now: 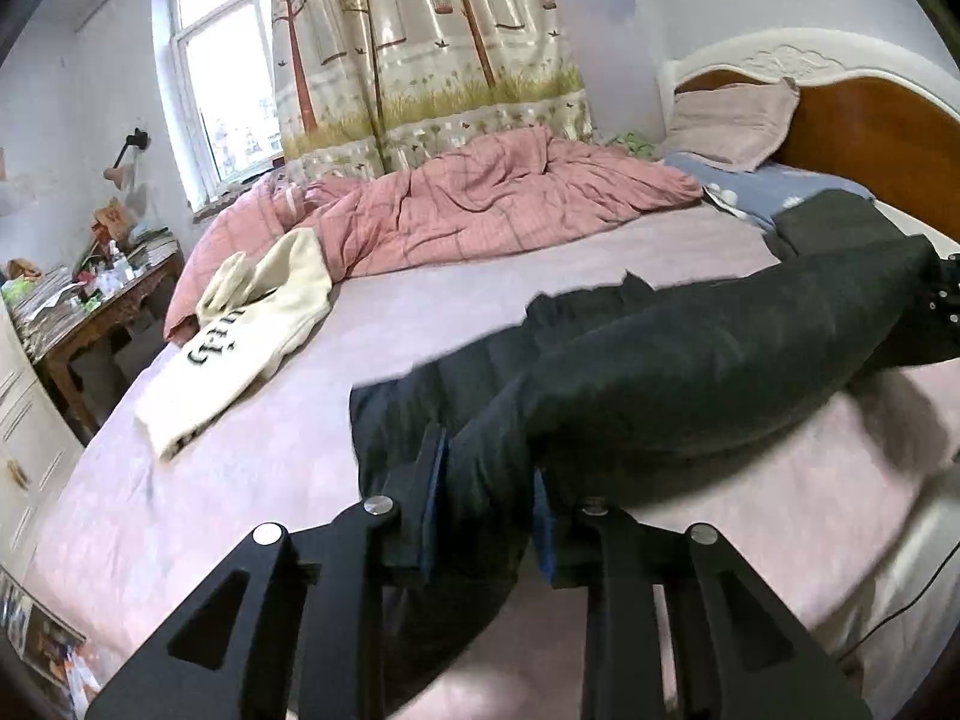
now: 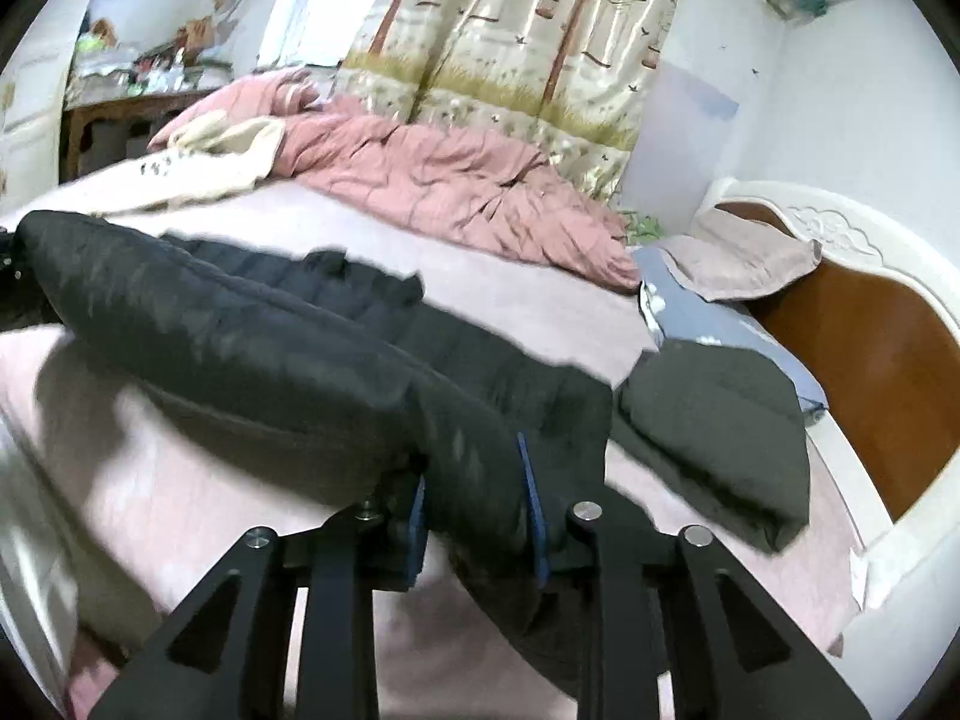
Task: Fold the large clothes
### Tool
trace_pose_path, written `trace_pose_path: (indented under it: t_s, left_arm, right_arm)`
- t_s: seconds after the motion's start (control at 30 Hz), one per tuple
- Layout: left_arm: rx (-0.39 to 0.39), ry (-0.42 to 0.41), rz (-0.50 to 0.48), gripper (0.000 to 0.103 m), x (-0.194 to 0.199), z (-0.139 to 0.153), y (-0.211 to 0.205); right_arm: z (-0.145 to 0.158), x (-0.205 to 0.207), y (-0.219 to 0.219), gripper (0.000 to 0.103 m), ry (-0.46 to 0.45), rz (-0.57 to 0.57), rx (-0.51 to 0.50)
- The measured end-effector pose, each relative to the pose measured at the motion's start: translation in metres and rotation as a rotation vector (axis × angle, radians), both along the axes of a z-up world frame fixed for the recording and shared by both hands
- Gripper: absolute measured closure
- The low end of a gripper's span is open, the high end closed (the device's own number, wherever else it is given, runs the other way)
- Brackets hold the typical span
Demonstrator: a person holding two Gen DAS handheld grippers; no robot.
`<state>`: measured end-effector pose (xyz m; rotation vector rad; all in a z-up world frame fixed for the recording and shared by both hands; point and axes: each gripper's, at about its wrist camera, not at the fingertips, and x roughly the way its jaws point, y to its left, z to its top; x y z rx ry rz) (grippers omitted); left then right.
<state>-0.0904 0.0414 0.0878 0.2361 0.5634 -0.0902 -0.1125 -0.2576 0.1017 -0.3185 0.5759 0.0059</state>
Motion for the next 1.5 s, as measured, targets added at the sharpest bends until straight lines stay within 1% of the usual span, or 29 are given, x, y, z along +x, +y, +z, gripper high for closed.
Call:
trace_pose_path:
  t_s: [0.1, 0.17, 0.23, 0.27, 0.37, 0.47, 0.5, 0.6, 0.63, 0.67, 0.7, 0.77, 0.8, 0.87, 0.9, 0.93, 0.97, 1.07, 1.1, 1.13, 1.2, 1.27, 1.3, 1.33, 1.37, 1.4, 1.43, 1.47, 1.5]
  left_arm:
    - [-0.019, 0.037, 0.018, 0.075, 0.054, 0.003, 0.003]
    - [0.028, 0.044, 0.029, 0.074, 0.084, -0.003, -0.003]
    - [0.065, 0.062, 0.033, 0.074, 0.112, -0.012, -0.009]
    - [0.060, 0.081, 0.036, 0.074, 0.126, -0.016, -0.009]
    - [0.032, 0.129, 0.040, 0.074, 0.164, -0.031, -0.008]
    - [0.025, 0.144, 0.036, 0.074, 0.186, -0.044, -0.011]
    - [0.024, 0.147, 0.035, 0.074, 0.192, -0.049, -0.012]
    - [0.016, 0.142, 0.050, 0.073, 0.204, -0.062, -0.015]
    - [0.010, 0.114, 0.067, 0.068, 0.203, -0.066, -0.014]
    - [0.018, 0.062, 0.100, 0.065, 0.198, -0.072, -0.014]
    - [0.033, 0.014, 0.128, 0.059, 0.193, -0.077, -0.016]
    - [0.070, -0.042, 0.122, 0.059, 0.184, -0.080, -0.022]
    - [0.090, -0.067, 0.107, 0.058, 0.178, -0.077, -0.023]
    - [0.094, -0.121, 0.095, 0.049, 0.163, -0.066, -0.020]
    - [0.076, -0.154, 0.114, 0.036, 0.155, -0.060, -0.014]
    - [0.047, -0.179, 0.133, 0.027, 0.149, -0.054, -0.006]
    - [0.003, -0.196, 0.155, 0.025, 0.141, -0.046, 0.003]
    - [-0.141, -0.209, 0.228, 0.019, 0.115, -0.027, 0.032]
    - [-0.190, -0.229, 0.220, 0.017, 0.104, -0.023, 0.039]
    - [-0.220, -0.246, 0.207, 0.017, 0.095, -0.020, 0.044]
    - [-0.231, -0.263, 0.189, 0.017, 0.084, -0.017, 0.049]
    - [-0.228, -0.244, 0.171, 0.017, 0.083, -0.019, 0.049]
    - [-0.234, -0.223, 0.159, 0.017, 0.086, -0.022, 0.049]
    - [-0.242, -0.204, 0.148, 0.017, 0.087, -0.025, 0.048]
    - [-0.250, -0.182, 0.137, 0.017, 0.090, -0.029, 0.047]
    - [-0.246, -0.157, 0.130, 0.017, 0.095, -0.034, 0.046]
    - [-0.223, -0.135, 0.138, 0.017, 0.103, -0.037, 0.045]
    - [-0.198, -0.119, 0.152, 0.017, 0.110, -0.038, 0.044]
    - [-0.186, -0.110, 0.155, 0.017, 0.117, -0.038, 0.045]
  right_arm:
    - [0.004, 0.048, 0.000, 0.071, 0.016, -0.017, 0.012]
    - [0.000, 0.076, 0.004, 0.070, 0.018, -0.042, 0.005]
    - [-0.009, 0.106, 0.010, 0.070, 0.018, -0.066, -0.030]
    - [-0.013, 0.120, 0.011, 0.069, 0.023, -0.074, -0.027]
    - [-0.027, 0.155, 0.004, 0.066, 0.070, -0.098, 0.038]
    - [-0.042, 0.181, -0.002, 0.064, 0.113, -0.122, 0.078]
    - [-0.047, 0.184, -0.003, 0.064, 0.114, -0.124, 0.071]
    - [-0.060, 0.197, -0.003, 0.057, 0.107, -0.140, 0.037]
    - [-0.064, 0.201, -0.004, 0.055, 0.105, -0.141, 0.037]
    - [-0.066, 0.203, -0.006, 0.051, 0.095, -0.142, 0.039]
    - [-0.069, 0.203, -0.008, 0.048, 0.083, -0.138, 0.041]
    - [-0.070, 0.197, -0.017, 0.039, 0.073, -0.129, 0.055]
    - [-0.069, 0.190, -0.026, 0.036, 0.058, -0.127, 0.086]
    - [-0.063, 0.177, -0.042, 0.021, 0.007, -0.133, 0.153]
    - [-0.059, 0.168, -0.049, 0.018, -0.030, -0.136, 0.186]
    - [-0.054, 0.159, -0.056, 0.017, -0.072, -0.132, 0.217]
    - [-0.051, 0.153, -0.059, 0.017, -0.102, -0.136, 0.229]
    - [-0.043, 0.133, -0.065, 0.017, -0.194, -0.196, 0.217]
    - [-0.042, 0.129, -0.067, 0.017, -0.201, -0.217, 0.211]
    - [-0.040, 0.124, -0.070, 0.017, -0.213, -0.251, 0.213]
    - [-0.037, 0.113, -0.079, 0.017, -0.240, -0.281, 0.258]
    - [-0.035, 0.099, -0.092, 0.017, -0.258, -0.262, 0.379]
    - [-0.035, 0.095, -0.097, 0.017, -0.233, -0.201, 0.454]
    - [-0.036, 0.094, -0.098, 0.017, -0.200, -0.142, 0.499]
    - [-0.041, 0.099, -0.097, 0.018, -0.106, -0.009, 0.574]
    - [-0.049, 0.106, -0.093, 0.021, 0.009, 0.104, 0.616]
    - [-0.054, 0.108, -0.089, 0.030, 0.037, 0.114, 0.595]
    - [-0.057, 0.109, -0.085, 0.031, 0.022, 0.084, 0.541]
    - [-0.060, 0.113, -0.080, 0.031, 0.012, 0.043, 0.451]
